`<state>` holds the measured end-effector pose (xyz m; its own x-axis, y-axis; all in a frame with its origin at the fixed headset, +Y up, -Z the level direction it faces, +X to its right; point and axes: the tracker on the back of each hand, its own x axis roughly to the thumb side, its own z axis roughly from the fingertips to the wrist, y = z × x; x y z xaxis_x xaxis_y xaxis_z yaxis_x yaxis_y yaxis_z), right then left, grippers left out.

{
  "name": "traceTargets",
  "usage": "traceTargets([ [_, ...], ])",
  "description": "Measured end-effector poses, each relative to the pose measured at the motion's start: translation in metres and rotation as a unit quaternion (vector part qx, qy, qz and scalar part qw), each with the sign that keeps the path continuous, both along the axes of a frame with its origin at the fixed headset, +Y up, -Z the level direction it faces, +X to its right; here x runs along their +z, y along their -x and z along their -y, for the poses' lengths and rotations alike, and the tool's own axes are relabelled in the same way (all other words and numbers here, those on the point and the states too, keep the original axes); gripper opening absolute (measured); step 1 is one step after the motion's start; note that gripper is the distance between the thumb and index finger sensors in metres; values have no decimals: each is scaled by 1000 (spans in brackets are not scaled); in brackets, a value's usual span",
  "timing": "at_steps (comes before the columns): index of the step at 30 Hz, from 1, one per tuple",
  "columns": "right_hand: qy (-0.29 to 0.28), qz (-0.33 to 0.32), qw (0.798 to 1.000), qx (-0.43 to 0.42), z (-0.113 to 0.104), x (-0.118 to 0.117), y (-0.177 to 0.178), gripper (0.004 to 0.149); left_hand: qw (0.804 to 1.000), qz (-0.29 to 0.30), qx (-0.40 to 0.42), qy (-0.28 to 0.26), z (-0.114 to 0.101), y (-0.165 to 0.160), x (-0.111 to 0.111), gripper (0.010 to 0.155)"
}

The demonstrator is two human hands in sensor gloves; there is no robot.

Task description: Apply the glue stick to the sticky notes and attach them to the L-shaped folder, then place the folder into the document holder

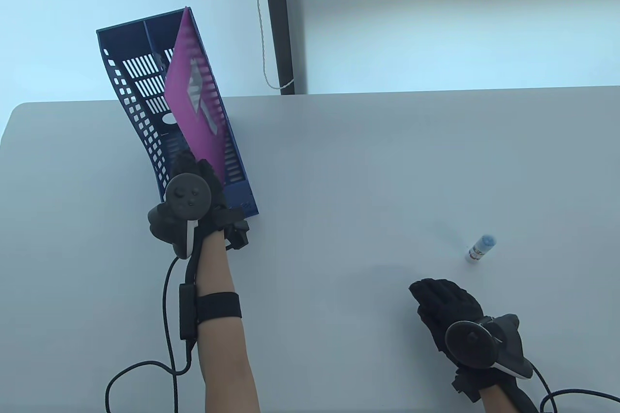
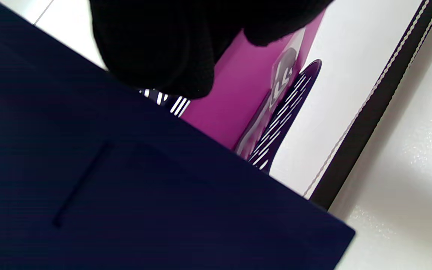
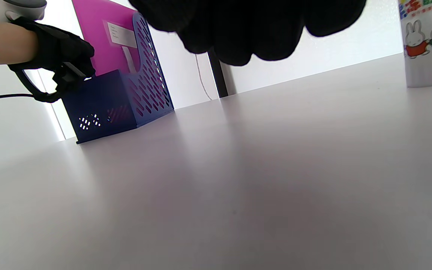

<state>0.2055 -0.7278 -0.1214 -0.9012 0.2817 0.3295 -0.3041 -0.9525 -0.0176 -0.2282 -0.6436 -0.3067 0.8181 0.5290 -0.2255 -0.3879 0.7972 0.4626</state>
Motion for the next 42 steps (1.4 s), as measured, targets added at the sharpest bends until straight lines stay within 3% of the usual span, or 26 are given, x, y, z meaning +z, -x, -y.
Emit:
traceTargets([
  [4, 2, 3, 1000, 6, 2, -1, 0, 47, 1000, 21, -7, -7, 3, -3, 17, 56],
  [8, -22, 11, 1000, 16, 0, 1, 0, 48, 994, 100, -32, -25, 13, -15, 40, 55],
  [12, -76, 30, 996, 33, -1, 0, 1, 49, 979, 174, -104, -4, 35, -44, 74, 49],
  [18, -84, 51, 994, 46, -12, -9, 15, 49, 938, 301, -172, 23, 61, -90, 108, 54],
  [20, -84, 62, 994, 43, -13, -11, 21, 51, 918, 356, -170, 39, 70, -101, 117, 64],
  [22, -70, 59, 995, 44, -10, -10, 25, 58, 893, 410, -171, 65, 80, -107, 124, 64],
  [27, -42, 56, 996, 52, 1, -10, 25, 80, 860, 429, -237, 144, 82, -105, 130, 79],
  [29, -2, 52, 995, 90, 4, -11, 23, 84, 852, 431, -259, 144, 82, -106, 133, 86],
  [33, 24, 47, 993, 107, 9, -12, 22, 86, 850, 432, -275, 120, 83, -110, 136, 89],
  [42, 13, 35, 995, 96, 10, -12, 21, 84, 849, 433, -284, 107, 84, -113, 136, 85],
])
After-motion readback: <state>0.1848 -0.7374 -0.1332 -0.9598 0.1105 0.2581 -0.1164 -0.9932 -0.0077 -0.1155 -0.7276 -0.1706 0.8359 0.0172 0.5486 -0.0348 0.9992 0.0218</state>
